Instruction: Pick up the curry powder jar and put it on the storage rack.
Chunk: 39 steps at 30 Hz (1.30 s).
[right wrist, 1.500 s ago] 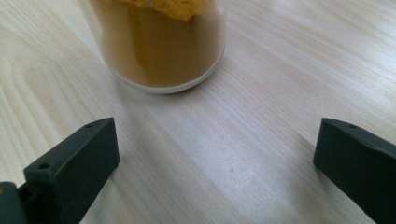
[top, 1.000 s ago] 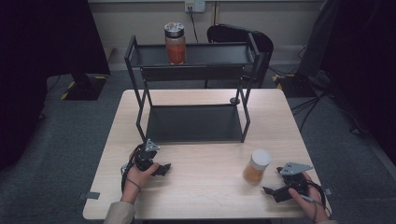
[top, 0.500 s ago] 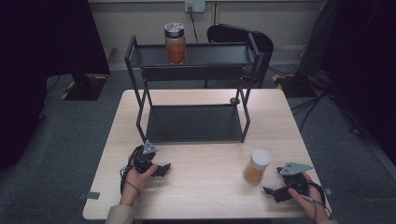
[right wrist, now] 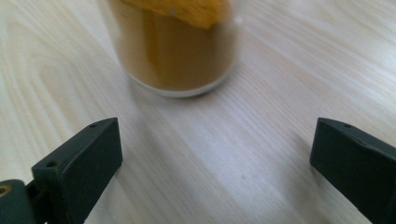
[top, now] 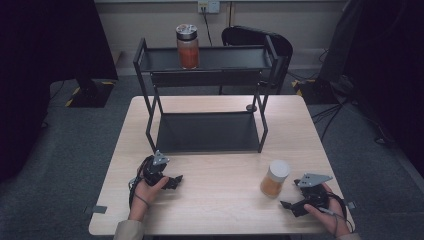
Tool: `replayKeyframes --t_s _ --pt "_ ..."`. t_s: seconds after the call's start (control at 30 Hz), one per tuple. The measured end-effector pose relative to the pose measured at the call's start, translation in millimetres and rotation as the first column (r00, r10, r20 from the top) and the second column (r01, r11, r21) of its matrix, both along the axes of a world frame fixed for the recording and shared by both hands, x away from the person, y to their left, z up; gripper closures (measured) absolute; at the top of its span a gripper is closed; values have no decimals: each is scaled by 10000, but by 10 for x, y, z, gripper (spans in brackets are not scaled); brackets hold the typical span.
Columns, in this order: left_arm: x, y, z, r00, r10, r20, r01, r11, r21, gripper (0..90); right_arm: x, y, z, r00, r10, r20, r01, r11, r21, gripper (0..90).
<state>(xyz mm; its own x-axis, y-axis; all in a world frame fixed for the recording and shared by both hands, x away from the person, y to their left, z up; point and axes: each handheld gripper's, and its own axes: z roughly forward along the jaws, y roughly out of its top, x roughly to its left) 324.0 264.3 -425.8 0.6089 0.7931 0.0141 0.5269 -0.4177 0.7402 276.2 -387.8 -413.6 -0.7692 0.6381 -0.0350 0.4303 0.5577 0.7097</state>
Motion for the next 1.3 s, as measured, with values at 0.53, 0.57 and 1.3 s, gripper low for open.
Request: replayKeyframes --t_s 0.53,0.57,1.3 --pt "0 0 -1 10000 -1 2 1 10000 -2 0 90 -56 166 9977 671 13 -667 9895 1285 12" --pt "-1 0 -1 10000 0 3 0 10000 -3 0 94 -58 173 9975 702 42 -701 9883 1358 11" --pt "-1 1 -1 10000 -1 4 1 10000 -3 0 137 93 123 9932 297 1125 -584 9635 2612 231"
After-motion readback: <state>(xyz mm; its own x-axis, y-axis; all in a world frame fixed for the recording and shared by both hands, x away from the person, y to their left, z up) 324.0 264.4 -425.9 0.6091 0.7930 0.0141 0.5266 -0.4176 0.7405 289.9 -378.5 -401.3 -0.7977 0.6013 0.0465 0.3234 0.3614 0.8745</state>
